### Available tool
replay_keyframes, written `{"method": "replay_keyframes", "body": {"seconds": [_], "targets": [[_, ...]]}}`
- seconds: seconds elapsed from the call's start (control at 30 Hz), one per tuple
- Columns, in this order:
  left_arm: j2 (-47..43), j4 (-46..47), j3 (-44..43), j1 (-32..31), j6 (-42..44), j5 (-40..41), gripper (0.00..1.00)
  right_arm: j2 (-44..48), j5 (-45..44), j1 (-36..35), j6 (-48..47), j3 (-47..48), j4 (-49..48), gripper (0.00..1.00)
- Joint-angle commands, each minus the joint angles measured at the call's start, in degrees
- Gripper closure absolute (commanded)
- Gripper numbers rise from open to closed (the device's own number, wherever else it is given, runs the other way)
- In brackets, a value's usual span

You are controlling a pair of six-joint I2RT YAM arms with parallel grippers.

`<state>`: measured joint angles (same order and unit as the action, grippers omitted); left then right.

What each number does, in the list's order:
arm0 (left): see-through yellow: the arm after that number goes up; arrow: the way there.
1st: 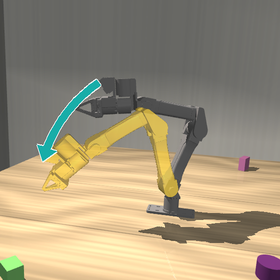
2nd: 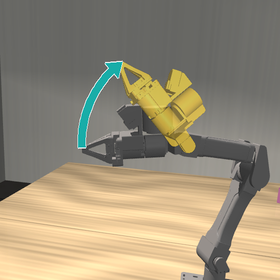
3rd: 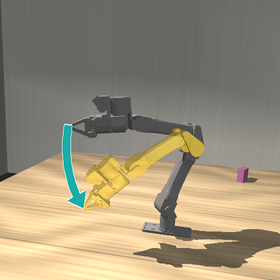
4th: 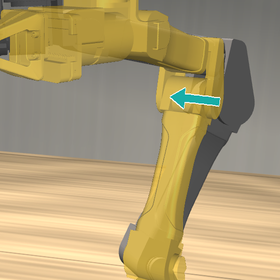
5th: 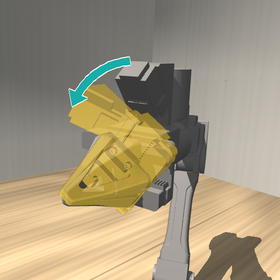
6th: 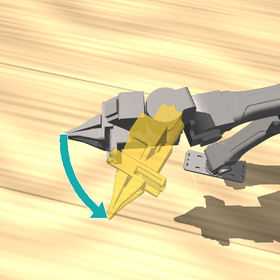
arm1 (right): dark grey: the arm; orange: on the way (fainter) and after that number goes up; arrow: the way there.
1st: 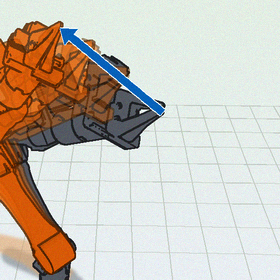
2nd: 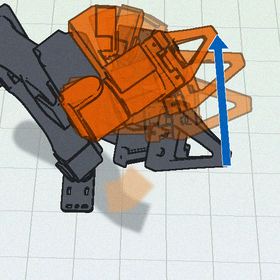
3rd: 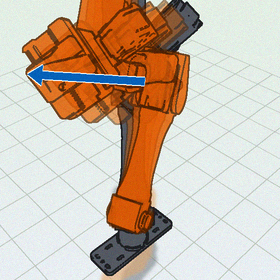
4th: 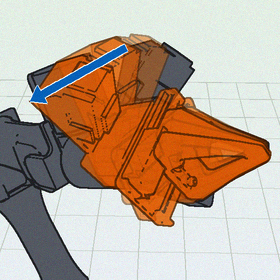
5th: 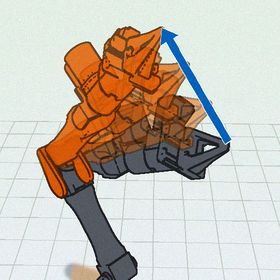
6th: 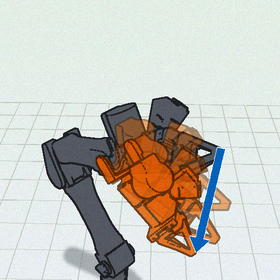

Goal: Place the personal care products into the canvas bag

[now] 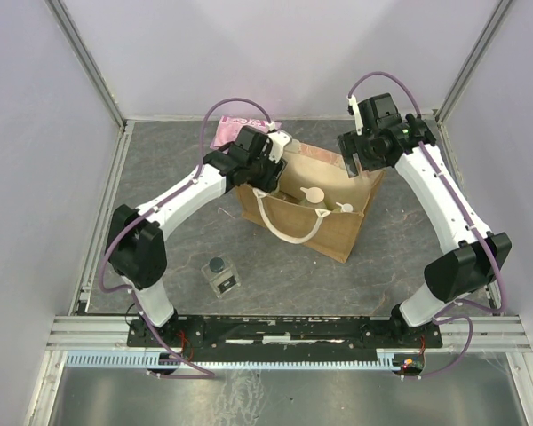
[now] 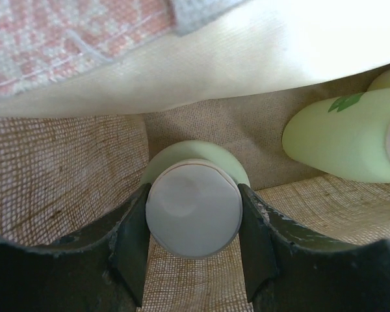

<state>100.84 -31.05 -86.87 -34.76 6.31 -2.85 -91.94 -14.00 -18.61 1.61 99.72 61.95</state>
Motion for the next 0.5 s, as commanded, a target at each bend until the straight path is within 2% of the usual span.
{"method": "replay_keyframes", "body": {"seconds": [0.0, 0.1, 0.27, 0.37, 0.47], "targets": [[-3.8, 6.7, 0.4, 1.1, -2.5, -0.2, 0.59, -0.3, 0.3, 0.2, -0.6, -0.1, 0.0, 0.03], [-4.8, 6.3, 0.7, 1.2, -2.7, 0.3, 0.36, -0.5, 0.5, 0.2, -0.7, 0.0, 0.0, 0.03], [-6.6, 6.0, 0.0, 1.4, -3.1, 1.0, 0.12, -0.6, 1.0, 0.3, -1.1, 0.0, 0.0, 0.02], [-7.5, 5.2, -1.6, 1.3, -3.4, 1.3, 0.06, -0.7, 1.5, 0.2, -1.1, -0.1, -0.2, 0.02], [-9.3, 3.5, -4.2, 1.4, -3.9, 2.1, 0.04, -0.9, 2.2, 0.3, -1.1, -0.2, -0.4, 0.02]]}}
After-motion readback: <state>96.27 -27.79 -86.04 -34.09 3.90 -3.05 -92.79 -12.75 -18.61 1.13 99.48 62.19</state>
